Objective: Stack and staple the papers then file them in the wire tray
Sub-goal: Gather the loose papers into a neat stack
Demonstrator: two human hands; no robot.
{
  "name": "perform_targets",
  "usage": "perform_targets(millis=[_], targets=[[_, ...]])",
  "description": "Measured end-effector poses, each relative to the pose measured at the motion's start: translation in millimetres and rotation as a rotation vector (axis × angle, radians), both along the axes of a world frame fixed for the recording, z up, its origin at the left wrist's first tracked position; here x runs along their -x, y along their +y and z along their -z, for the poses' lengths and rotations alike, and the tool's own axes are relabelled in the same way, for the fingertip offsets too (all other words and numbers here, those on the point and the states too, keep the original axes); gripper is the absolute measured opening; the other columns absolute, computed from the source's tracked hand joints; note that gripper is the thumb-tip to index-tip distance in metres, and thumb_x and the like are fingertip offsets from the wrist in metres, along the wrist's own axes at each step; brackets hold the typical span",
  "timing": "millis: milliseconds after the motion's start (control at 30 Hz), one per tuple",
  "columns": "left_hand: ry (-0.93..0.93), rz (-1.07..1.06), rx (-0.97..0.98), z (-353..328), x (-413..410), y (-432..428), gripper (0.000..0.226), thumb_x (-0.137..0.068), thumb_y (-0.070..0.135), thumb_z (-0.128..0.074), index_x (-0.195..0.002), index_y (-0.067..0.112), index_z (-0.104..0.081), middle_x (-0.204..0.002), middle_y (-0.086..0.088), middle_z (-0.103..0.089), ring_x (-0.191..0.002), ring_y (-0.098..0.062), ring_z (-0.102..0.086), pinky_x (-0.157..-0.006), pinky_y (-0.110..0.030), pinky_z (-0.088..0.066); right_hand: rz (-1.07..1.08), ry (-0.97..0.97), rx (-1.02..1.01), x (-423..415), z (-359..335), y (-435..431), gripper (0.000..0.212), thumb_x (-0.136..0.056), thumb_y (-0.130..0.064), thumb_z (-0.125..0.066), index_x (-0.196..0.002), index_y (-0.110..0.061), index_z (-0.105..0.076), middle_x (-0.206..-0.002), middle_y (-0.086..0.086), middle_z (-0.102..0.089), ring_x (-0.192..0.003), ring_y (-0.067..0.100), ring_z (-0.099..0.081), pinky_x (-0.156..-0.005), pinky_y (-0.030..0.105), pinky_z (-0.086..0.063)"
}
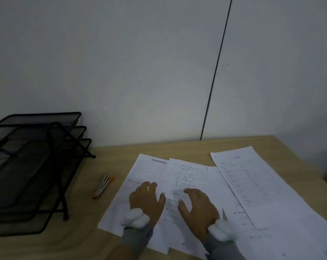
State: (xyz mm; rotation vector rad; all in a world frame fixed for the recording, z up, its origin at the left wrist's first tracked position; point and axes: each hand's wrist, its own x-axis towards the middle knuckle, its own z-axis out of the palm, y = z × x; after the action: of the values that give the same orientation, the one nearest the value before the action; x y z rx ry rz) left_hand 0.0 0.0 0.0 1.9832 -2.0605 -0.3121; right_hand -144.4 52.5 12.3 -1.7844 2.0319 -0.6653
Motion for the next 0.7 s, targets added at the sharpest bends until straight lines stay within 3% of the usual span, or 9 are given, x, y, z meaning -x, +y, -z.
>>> perform_targets(millis=[133, 267, 400, 567, 700], targets=[[0.019, -0.057, -0.083, 39, -9, 4, 0.049, -0.088, 0.051, -0.039, -0.132, 0.03, -0.045, -0.143, 0.008, -0.045, -0.131, -0.011, -0.042, -0.108, -0.028, -0.031, -0.012, 0.007, -0.026, 2, 39, 9, 0.046, -0.085, -0.044, -0.049, -0.124, -0.019, -0.051, -0.13, -0.002, -0.054, -0.121, 0.013, -0.047, -0.101, 0.023, -0.037], [0.038, -0.095, -0.138, 68, -11, 6, 0.052, -0.088, 0.051, -0.037, -0.135, 0.028, -0.037, -0.154, 0.003, -0.03, -0.143, -0.016, -0.022, -0.117, -0.038, -0.017, 0.052, 0.016, 0.028, 0, 70, 15, 0.051, -0.076, -0.042, -0.064, -0.12, -0.017, -0.058, -0.139, 0.006, -0.05, -0.134, 0.026, -0.038, -0.11, 0.046, -0.031], [0.027, -0.091, -0.113, 87, -13, 7, 0.059, -0.089, 0.054, -0.032, -0.142, 0.028, -0.026, -0.16, 0.003, -0.015, -0.148, -0.018, -0.006, -0.119, -0.04, -0.006, -0.019, 0.09, -0.071, 4, 93, 10, 0.063, -0.078, -0.059, -0.043, -0.135, -0.032, -0.037, -0.155, -0.009, -0.018, -0.144, 0.013, -0.006, -0.118, 0.04, -0.005], [0.035, -0.094, -0.045, 101, -17, 6, 0.062, -0.088, 0.057, -0.03, -0.143, 0.03, -0.025, -0.16, 0.005, -0.014, -0.148, -0.016, -0.006, -0.119, -0.039, -0.005, 0.001, 0.09, 0.06, 1, 104, 8, 0.07, -0.07, -0.062, -0.043, -0.131, -0.027, -0.047, -0.151, -0.004, -0.032, -0.143, 0.02, -0.019, -0.116, 0.044, -0.013], [0.031, -0.109, 0.009, 108, -16, -1, 0.06, -0.087, 0.056, -0.034, -0.141, 0.03, -0.03, -0.158, 0.006, -0.023, -0.147, -0.015, -0.013, -0.119, -0.039, -0.009, -0.031, 0.166, 0.01, 5, 109, 4, 0.07, -0.074, -0.065, -0.033, -0.137, -0.033, -0.033, -0.156, -0.008, -0.018, -0.144, 0.013, -0.008, -0.117, 0.041, -0.006]])
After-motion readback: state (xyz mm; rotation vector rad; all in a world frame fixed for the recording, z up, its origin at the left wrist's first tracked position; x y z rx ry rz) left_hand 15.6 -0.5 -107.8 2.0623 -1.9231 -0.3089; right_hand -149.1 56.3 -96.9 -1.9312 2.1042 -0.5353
